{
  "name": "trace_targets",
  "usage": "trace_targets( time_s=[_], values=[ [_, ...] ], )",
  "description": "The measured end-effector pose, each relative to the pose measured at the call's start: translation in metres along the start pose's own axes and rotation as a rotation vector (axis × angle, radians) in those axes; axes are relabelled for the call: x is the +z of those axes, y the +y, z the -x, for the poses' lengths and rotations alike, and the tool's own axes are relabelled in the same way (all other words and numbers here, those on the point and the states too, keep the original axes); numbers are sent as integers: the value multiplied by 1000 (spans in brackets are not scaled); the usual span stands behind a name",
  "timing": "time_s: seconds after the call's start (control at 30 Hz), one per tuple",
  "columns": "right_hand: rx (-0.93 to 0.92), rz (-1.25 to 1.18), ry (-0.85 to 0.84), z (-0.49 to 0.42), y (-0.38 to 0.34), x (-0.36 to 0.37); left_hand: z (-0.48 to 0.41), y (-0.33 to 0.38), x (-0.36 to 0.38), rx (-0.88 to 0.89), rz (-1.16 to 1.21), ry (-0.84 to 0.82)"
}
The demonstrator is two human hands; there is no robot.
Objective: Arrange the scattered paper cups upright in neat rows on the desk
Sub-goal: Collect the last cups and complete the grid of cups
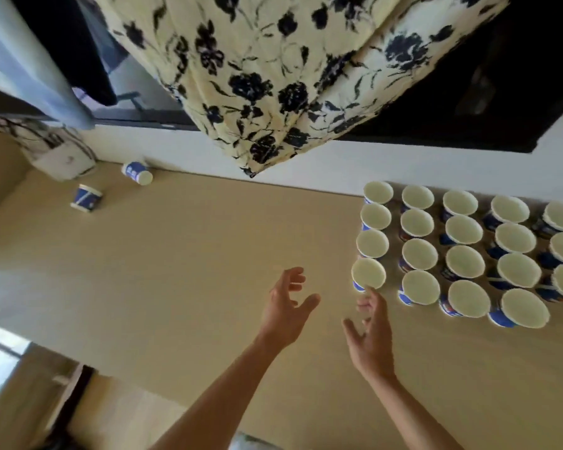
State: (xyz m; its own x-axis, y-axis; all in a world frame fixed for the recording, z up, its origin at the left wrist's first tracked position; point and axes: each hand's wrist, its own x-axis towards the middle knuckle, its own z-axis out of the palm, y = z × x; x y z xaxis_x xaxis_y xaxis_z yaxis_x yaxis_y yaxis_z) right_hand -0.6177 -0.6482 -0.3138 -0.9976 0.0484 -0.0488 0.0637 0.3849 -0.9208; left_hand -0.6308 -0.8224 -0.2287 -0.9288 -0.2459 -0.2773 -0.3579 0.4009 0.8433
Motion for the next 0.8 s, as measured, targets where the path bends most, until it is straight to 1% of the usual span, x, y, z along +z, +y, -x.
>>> trace_targets(
  time_s=[0.1, 0.2, 0.3, 0.33, 0.37, 0.43, 0.53, 0.7, 0.8],
  values=[
    [-73, 11, -147, -16, -47, 59, -12, -32, -59, -53, 20, 90],
    [-178, 41, -246, -31, -92, 118, -25, -58, -120, -71, 47, 176],
    [-240, 80, -336, -46, -133, 178, -47, -84, -183, -91, 92, 264],
    [-249, 93, -353, -51, -142, 191, -52, -88, -197, -96, 103, 282],
    [-267, 114, -377, -57, -155, 223, -61, -103, -226, -105, 120, 317],
    [-276, 144, -411, -67, -174, 257, -74, -115, -261, -120, 122, 359],
    [-288, 182, -487, -83, -204, 329, -100, -150, -330, -140, 118, 417],
    [-306, 253, -538, -112, -235, 416, -149, -193, -416, -196, 22, 498],
    [-309, 307, -560, -130, -245, 461, -183, -218, -459, -215, -41, 518]
  ],
)
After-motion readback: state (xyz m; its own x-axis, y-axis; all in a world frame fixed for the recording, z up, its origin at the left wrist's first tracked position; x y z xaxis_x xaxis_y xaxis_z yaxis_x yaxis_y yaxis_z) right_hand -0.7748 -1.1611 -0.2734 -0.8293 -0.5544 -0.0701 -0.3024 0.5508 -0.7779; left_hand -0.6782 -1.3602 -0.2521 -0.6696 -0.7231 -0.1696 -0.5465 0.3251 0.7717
